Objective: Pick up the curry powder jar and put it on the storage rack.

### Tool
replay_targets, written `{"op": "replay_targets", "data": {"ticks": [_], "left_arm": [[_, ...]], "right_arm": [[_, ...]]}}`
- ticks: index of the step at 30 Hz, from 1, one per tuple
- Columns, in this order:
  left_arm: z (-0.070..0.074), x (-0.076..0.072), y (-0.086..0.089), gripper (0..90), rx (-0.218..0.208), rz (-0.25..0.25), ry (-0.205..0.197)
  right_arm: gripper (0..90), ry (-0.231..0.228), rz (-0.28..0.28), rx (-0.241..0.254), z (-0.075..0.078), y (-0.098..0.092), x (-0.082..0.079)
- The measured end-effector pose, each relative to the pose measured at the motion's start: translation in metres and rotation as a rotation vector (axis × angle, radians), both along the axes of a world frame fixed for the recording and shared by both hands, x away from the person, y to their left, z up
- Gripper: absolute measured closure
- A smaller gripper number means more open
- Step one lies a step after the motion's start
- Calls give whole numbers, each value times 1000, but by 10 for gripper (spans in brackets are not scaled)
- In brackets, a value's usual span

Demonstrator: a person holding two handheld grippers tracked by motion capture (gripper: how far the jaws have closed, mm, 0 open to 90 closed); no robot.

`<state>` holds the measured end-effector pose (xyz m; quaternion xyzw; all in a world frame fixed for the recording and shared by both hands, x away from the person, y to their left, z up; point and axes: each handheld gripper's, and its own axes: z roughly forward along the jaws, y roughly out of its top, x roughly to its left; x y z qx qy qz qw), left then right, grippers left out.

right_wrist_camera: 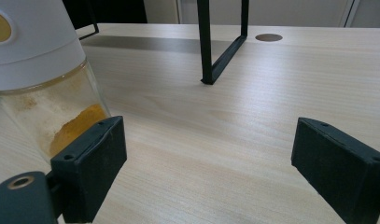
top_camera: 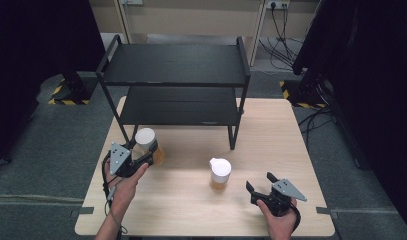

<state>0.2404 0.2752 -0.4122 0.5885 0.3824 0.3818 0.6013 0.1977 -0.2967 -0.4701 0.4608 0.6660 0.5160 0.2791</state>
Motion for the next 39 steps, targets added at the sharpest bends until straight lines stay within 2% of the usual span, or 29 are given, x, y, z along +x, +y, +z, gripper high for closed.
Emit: {"op": "replay_targets", "data": {"ticks": [10,14,21,34,39], "left_arm": [[39,-9,-2,335,-20,8,-95],[55,-10,-5,335,-16,16,-126],[73,-13,-6,335,-22,39,-170],[98,-15,-4,335,-52,103,-210],[107,-15,-3,335,-48,117,-215]], "right_arm": [[105,-2,-1,1,0,0,0],[105,-1,-1,-1,0,0,0],[105,-2,-3,3,0,0,-1],[105,-2,-5,4,-1,0,-1],[105,-6,-7,1,-1,1,-1]]}}
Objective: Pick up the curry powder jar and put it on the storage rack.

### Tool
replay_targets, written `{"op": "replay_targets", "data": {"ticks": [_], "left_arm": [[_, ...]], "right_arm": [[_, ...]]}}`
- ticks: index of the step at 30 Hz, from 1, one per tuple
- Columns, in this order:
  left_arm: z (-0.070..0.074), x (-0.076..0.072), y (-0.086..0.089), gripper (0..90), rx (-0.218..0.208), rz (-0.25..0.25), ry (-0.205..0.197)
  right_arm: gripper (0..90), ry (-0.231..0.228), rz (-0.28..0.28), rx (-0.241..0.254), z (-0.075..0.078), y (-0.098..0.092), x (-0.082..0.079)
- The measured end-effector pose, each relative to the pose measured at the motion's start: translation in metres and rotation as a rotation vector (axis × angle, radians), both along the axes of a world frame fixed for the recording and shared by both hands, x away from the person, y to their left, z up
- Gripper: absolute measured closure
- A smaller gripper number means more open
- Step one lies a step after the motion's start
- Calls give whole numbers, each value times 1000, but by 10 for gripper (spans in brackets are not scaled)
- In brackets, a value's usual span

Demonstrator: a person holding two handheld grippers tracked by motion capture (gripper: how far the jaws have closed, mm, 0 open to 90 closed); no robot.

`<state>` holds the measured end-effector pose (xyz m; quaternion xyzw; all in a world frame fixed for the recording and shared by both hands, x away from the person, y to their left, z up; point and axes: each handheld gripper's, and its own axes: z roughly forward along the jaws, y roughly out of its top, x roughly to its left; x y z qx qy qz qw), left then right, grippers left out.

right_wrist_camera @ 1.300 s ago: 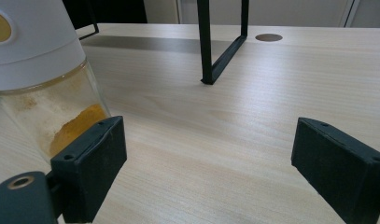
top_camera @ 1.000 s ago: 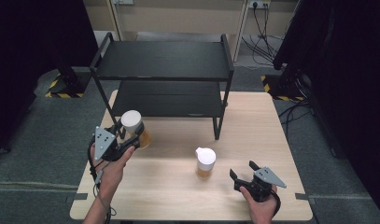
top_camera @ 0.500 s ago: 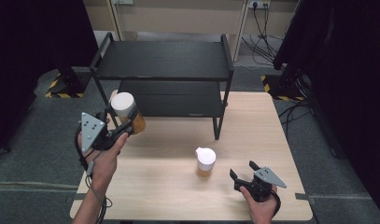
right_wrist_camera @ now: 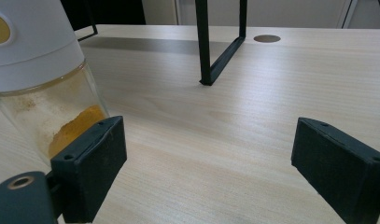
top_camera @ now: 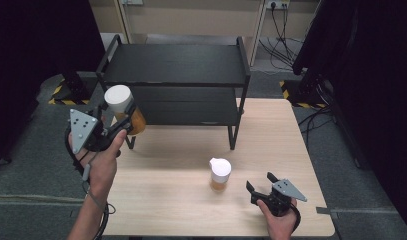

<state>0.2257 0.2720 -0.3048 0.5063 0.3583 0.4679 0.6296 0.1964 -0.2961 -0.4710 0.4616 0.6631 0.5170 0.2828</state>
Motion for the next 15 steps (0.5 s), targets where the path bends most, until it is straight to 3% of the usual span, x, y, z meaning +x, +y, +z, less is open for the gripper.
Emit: {"op": "replay_targets", "data": {"ticks": [15], "left_arm": [[26,7,4,335,-21,26,-17]], "right_arm": [[105,4,-4,3,0,0,0]]}}
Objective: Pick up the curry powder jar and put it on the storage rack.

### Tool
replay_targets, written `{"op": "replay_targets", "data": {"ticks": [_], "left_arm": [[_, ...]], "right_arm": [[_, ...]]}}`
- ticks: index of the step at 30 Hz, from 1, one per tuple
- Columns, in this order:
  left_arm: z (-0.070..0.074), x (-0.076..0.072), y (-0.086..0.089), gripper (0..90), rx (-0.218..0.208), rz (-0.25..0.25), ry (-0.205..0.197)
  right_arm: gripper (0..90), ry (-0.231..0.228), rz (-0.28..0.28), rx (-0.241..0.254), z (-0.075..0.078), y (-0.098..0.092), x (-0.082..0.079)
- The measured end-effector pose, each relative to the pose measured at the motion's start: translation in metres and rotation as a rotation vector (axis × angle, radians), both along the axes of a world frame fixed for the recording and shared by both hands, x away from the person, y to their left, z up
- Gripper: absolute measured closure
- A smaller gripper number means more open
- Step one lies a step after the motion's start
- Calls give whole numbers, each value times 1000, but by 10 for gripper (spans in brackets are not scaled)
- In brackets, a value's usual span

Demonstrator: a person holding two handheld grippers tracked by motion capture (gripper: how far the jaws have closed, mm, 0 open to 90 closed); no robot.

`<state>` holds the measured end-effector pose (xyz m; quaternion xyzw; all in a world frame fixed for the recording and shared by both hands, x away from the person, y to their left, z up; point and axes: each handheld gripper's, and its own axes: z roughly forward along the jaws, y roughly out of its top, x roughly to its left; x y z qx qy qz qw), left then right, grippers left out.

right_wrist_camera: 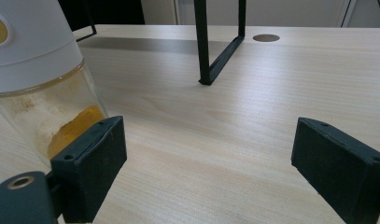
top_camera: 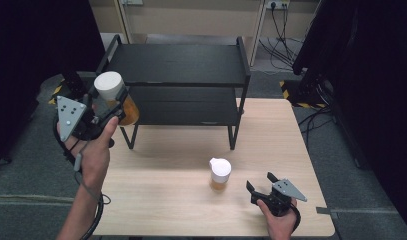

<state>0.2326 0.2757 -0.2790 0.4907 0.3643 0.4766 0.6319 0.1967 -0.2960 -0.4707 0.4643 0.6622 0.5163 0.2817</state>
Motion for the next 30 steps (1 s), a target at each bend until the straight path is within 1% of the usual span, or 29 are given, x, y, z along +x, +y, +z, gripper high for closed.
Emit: {"op": "replay_targets", "data": {"ticks": [6,10,13,18,23,25,27,30], "left_arm": [[13,5,0,335,1,6,0],[23,9,2,335,-6,-12,13],[30,12,3,335,2,-12,12],[40,16,2,335,6,-4,11],[50,20,2,335,7,-19,17],[55,22,0,336,18,-12,13],[58,25,-1,335,18,-13,13],[61,29,-1,335,7,-14,18]], "right_arm": [[105,2,1,1,0,0,1],[105,3,2,-4,1,0,1],[105,1,3,-11,1,1,0],[105,1,2,0,0,0,0],[105,1,1,4,0,-1,0],[105,2,1,6,0,-1,0],[105,1,2,6,0,-1,0],[105,0,2,6,0,-1,0]]}}
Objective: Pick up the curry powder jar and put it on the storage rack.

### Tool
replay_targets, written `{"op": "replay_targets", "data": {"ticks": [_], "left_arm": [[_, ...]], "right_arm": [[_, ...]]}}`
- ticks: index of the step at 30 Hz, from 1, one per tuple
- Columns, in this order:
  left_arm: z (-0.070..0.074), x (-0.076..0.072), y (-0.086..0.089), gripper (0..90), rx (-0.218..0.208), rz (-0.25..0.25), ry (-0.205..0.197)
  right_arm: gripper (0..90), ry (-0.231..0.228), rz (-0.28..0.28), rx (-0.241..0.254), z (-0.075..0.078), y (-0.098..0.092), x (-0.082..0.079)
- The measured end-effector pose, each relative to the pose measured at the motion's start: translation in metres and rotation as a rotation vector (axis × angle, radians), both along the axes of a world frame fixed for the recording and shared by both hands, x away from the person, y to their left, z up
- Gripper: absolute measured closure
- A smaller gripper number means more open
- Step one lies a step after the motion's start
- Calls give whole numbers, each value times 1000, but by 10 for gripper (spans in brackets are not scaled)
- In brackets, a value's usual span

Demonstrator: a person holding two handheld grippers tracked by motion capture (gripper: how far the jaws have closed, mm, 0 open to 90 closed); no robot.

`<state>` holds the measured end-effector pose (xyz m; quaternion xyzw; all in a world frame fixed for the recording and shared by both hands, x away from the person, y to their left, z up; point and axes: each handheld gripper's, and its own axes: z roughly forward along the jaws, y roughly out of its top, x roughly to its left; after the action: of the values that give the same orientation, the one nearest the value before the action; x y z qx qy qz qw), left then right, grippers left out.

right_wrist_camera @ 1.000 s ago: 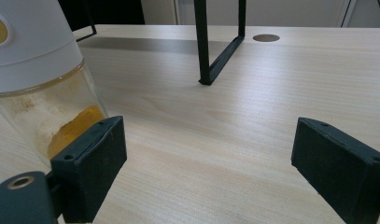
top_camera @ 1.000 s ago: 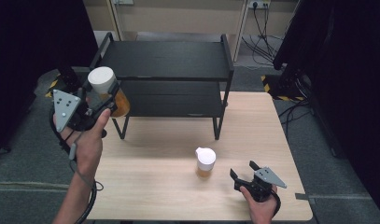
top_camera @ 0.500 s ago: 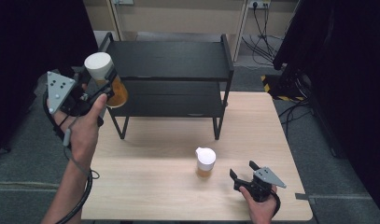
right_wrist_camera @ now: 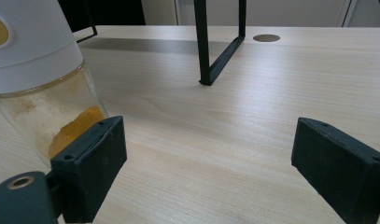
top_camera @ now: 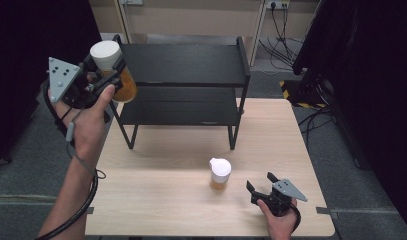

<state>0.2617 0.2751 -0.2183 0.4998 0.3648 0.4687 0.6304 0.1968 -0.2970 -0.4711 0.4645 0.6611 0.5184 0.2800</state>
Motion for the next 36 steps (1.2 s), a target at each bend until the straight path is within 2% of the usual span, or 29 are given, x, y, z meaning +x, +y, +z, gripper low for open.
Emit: {"op": "replay_targets", "data": {"ticks": [3,4,5,10,14,21,28,36], "left_arm": [[3,5,0,335,-2,6,10],[5,6,-1,335,-12,7,24],[6,9,-1,335,5,15,14],[12,17,-3,335,10,26,12],[16,22,-8,336,21,55,24],[22,37,-11,335,58,67,30],[26,49,-14,335,59,77,40],[31,69,-18,335,85,103,67]], "right_arm": [[105,2,1,2,0,-1,0],[105,2,1,3,0,-1,0],[105,2,1,3,0,-1,0],[105,1,2,2,0,-1,0],[105,0,3,3,0,-1,0],[105,3,4,8,0,-2,1],[105,2,4,10,0,-2,1],[105,2,5,13,-1,-3,1]]}}
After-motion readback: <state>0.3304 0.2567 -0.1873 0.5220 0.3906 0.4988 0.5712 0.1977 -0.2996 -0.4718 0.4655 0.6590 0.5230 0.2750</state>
